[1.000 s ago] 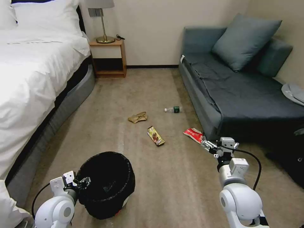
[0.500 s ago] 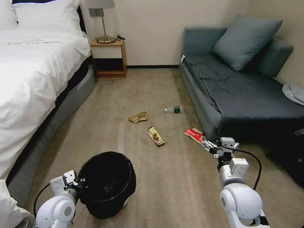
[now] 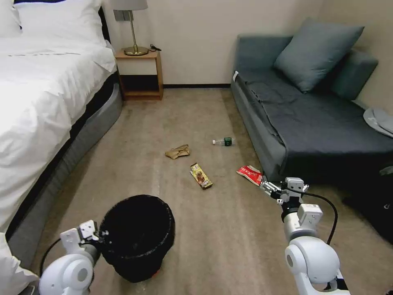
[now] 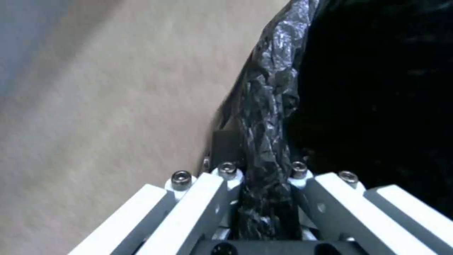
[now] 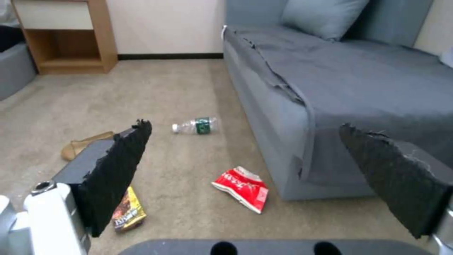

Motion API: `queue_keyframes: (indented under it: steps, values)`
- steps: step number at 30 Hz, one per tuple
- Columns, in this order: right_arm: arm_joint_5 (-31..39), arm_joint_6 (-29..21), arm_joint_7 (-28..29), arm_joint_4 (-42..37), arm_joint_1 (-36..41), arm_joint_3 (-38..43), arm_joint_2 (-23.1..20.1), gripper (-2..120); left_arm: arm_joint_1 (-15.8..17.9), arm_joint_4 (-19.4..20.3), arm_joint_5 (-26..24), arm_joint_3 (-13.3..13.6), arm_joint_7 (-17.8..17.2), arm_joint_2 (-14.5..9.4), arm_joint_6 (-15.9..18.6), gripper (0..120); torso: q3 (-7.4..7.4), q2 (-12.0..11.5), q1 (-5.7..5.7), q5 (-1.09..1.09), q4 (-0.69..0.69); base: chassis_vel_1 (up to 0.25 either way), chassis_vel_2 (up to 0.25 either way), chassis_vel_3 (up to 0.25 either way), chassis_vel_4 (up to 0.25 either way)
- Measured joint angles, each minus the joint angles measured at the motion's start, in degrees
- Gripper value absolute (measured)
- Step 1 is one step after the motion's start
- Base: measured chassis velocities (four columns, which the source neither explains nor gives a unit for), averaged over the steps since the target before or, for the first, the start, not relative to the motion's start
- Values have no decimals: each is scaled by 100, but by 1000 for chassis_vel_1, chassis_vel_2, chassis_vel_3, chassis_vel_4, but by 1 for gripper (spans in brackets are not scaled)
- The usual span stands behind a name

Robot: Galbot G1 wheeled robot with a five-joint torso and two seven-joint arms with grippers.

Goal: Pick up the trash bin, then pick up the garbage on the floor and place it into the trash bin.

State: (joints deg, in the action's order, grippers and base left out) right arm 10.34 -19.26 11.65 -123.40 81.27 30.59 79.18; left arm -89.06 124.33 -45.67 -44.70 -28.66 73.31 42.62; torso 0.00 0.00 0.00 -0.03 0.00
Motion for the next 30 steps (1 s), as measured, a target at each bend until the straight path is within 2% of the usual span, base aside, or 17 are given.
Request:
queue_keyframes:
  steps: [1,2,5,6,10,16,21,25,30]
  values:
    - [106,2,22,-24,1,0,-26,100,-37,161,32,-120,44,-57,-5,3,0,0,0,0,-1,0,0,0,0]
    - [106,2,22,-24,1,0,-26,100,-37,161,32,-120,44,-57,-5,3,0,0,0,0,-1,0,0,0,0]
    - [412,71,100,-42,-8,-47,-72,100,-145,523,236,-534,244,-202,-15,3,0,0,0,2,-1,0,0,0,0]
    - [412,71,100,-42,-8,-47,-72,100,-145,523,236,-534,244,-202,-15,3,0,0,0,2,-1,0,0,0,0]
    - [429,652,106,224,-60,-176,-65,100,-256,610,858,-921,629,-168,-24,3,0,0,0,3,0,0,0,0,0]
    - [385,815,50,311,-80,-234,-96,100,-304,608,869,-975,700,-80,-30,3,0,0,0,2,0,0,0,0,0]
    - [240,963,-67,400,-109,-254,-125,100,-202,495,814,-888,684,25,-34,3,0,0,0,2,0,0,0,0,0]
    - [179,1096,-426,475,-80,-247,-155,100,-128,364,812,-821,662,112,-39,3,0,0,0,2,0,0,0,0,0]
    - [161,1205,-613,549,-73,-252,-172,100,-73,307,814,-790,662,150,-41,3,0,0,0,3,-1,0,0,0,0]
